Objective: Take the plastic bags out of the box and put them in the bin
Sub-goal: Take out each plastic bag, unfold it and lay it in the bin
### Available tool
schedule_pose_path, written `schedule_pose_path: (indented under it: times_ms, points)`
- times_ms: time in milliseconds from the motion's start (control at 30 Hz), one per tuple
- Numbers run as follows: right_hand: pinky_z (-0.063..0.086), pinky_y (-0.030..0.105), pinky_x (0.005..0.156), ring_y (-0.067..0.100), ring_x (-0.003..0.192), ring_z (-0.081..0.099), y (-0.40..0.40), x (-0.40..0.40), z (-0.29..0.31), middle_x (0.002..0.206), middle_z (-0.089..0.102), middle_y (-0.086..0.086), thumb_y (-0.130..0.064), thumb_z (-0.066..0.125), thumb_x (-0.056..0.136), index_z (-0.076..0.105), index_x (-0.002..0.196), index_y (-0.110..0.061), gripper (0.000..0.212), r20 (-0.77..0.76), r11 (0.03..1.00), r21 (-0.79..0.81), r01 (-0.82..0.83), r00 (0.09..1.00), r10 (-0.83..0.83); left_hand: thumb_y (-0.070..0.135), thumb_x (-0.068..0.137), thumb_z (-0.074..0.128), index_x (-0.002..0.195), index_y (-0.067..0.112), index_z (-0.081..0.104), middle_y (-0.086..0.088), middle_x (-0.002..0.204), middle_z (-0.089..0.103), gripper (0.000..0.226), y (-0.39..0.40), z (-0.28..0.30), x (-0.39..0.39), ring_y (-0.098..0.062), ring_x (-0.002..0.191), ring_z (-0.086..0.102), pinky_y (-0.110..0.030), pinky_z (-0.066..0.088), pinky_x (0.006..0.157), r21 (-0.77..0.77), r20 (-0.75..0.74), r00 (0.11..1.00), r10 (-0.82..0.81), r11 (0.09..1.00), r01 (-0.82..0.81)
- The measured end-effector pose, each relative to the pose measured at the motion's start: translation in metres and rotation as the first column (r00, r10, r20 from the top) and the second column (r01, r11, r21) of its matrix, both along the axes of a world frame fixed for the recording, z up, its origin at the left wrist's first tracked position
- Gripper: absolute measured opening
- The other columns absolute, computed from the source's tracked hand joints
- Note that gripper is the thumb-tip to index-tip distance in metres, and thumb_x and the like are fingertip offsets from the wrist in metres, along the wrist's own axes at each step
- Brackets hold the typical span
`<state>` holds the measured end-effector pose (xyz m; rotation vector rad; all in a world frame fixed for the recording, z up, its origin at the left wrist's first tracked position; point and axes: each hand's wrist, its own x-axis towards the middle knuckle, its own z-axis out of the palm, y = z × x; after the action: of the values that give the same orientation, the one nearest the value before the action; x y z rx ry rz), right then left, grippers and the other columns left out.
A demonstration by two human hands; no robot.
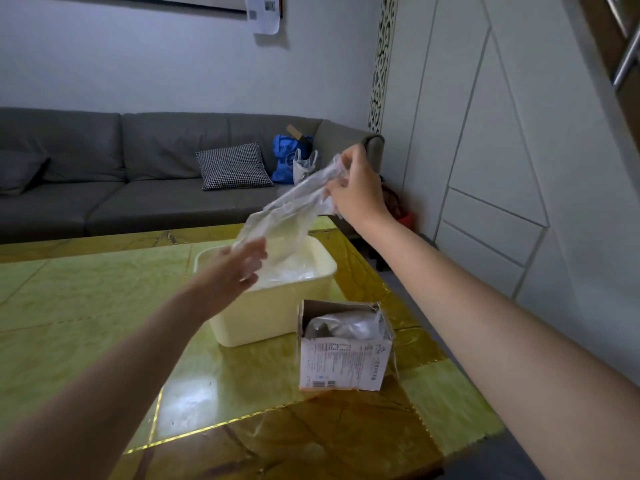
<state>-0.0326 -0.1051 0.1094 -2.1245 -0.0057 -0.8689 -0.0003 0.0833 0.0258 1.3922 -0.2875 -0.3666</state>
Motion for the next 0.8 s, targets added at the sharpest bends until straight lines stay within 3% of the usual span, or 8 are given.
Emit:
schedule_pose_path:
  times_ms: [133, 300, 400, 467, 567, 667, 733, 800]
  points:
    - [0.043, 0.012, 0.039, 0.010, 0.060, 0.047, -0.005, 0.013, -0.025, 0.076, 0.041, -0.004, -0.001, 0.054, 0.091, 0.035, 0.095, -0.011, 0.022, -0.095, 0.991, 0.127, 0.033, 0.995, -0.021, 0.016, 0.090, 0.054, 0.073, 0.021, 0.051, 0.005, 0.064, 0.044, 0.018, 0.028, 0.000, 0.024, -0.006, 0.056, 0.041, -0.020, 0.032, 0.063, -0.079, -0.064, 0.983, 0.171, 0.981, -0.176]
    - [0.043, 0.015, 0.035, 0.012, 0.065, 0.049, 0.004, 0.041, -0.048, 0.074, 0.040, -0.001, -0.001, 0.051, 0.093, 0.034, 0.095, -0.011, 0.019, -0.132, 0.979, 0.206, 0.009, 0.991, 0.019, 0.019, 0.088, 0.059, 0.073, 0.018, 0.053, 0.001, 0.066, 0.043, 0.016, 0.046, 0.001, 0.043, -0.011, 0.057, 0.038, -0.021, 0.031, 0.060, 0.253, 0.039, 0.987, 0.155, 0.954, -0.160]
    - [0.045, 0.019, 0.040, 0.014, 0.071, 0.054, 0.008, 0.059, -0.057, 0.076, 0.042, -0.003, -0.002, 0.049, 0.094, 0.036, 0.094, -0.012, 0.017, -0.150, 0.984, 0.172, 0.037, 0.989, -0.011, 0.015, 0.086, 0.062, 0.067, 0.009, 0.059, -0.005, 0.065, 0.052, 0.020, 0.047, -0.002, 0.057, -0.016, 0.060, 0.043, -0.026, 0.035, 0.059, 0.574, 0.244, 0.944, 0.220, 0.752, -0.324]
    - [0.049, 0.033, 0.052, 0.020, 0.077, 0.059, 0.008, 0.070, -0.065, 0.077, 0.045, -0.002, 0.000, 0.048, 0.092, 0.036, 0.095, -0.013, 0.018, -0.175, 0.994, 0.105, 0.034, 0.984, -0.015, 0.012, 0.086, 0.061, 0.083, 0.000, 0.064, -0.011, 0.080, 0.059, 0.012, 0.046, -0.004, 0.067, -0.024, 0.076, 0.053, -0.030, 0.041, 0.070, 0.663, 0.361, 0.909, 0.209, 0.628, -0.408]
    - [0.049, 0.043, 0.065, 0.028, 0.083, 0.060, 0.006, 0.075, -0.074, 0.076, 0.044, -0.001, 0.000, 0.050, 0.091, 0.039, 0.104, -0.012, 0.021, -0.250, 0.999, -0.030, -0.015, 0.968, 0.007, 0.011, 0.087, 0.059, 0.112, 0.003, 0.058, -0.010, 0.104, 0.057, 0.026, 0.041, -0.003, 0.077, -0.027, 0.099, 0.054, -0.035, 0.044, 0.086, 0.624, 0.440, 0.865, 0.242, 0.610, -0.488]
    - [0.047, 0.045, 0.070, 0.028, 0.076, 0.053, 0.006, 0.079, -0.083, 0.074, 0.046, 0.003, -0.002, 0.049, 0.092, 0.042, 0.116, -0.011, 0.027, -0.338, 0.976, -0.208, -0.063, 0.941, -0.011, 0.003, 0.086, 0.055, 0.107, 0.009, 0.060, -0.006, 0.106, 0.056, 0.022, 0.030, 0.002, 0.075, -0.019, 0.092, 0.054, -0.029, 0.044, 0.083, 0.396, 0.721, 0.650, 0.238, 0.628, -0.669]
    - [0.047, 0.044, 0.068, 0.029, 0.079, 0.055, 0.008, 0.084, -0.087, 0.084, 0.053, 0.009, -0.003, 0.046, 0.093, 0.043, 0.110, -0.015, 0.021, -0.407, 0.948, -0.294, -0.124, 0.913, -0.007, 0.002, 0.088, 0.054, 0.091, 0.020, 0.064, -0.001, 0.100, 0.060, 0.020, 0.018, 0.005, 0.071, -0.013, 0.087, 0.055, -0.025, 0.043, 0.080, 0.448, 0.739, 0.673, 0.012, 0.738, -0.504]
    - [0.043, 0.036, 0.062, 0.026, 0.078, 0.054, 0.010, 0.089, -0.090, 0.095, 0.054, 0.009, -0.002, 0.043, 0.094, 0.044, 0.100, -0.019, 0.018, -0.510, 0.898, -0.387, -0.209, 0.860, -0.020, 0.013, 0.091, 0.054, 0.093, 0.026, 0.066, 0.007, 0.103, 0.063, 0.018, 0.005, 0.007, 0.066, -0.008, 0.093, 0.057, -0.025, 0.043, 0.085, 0.716, 0.465, 0.813, -0.352, 0.689, -0.111]
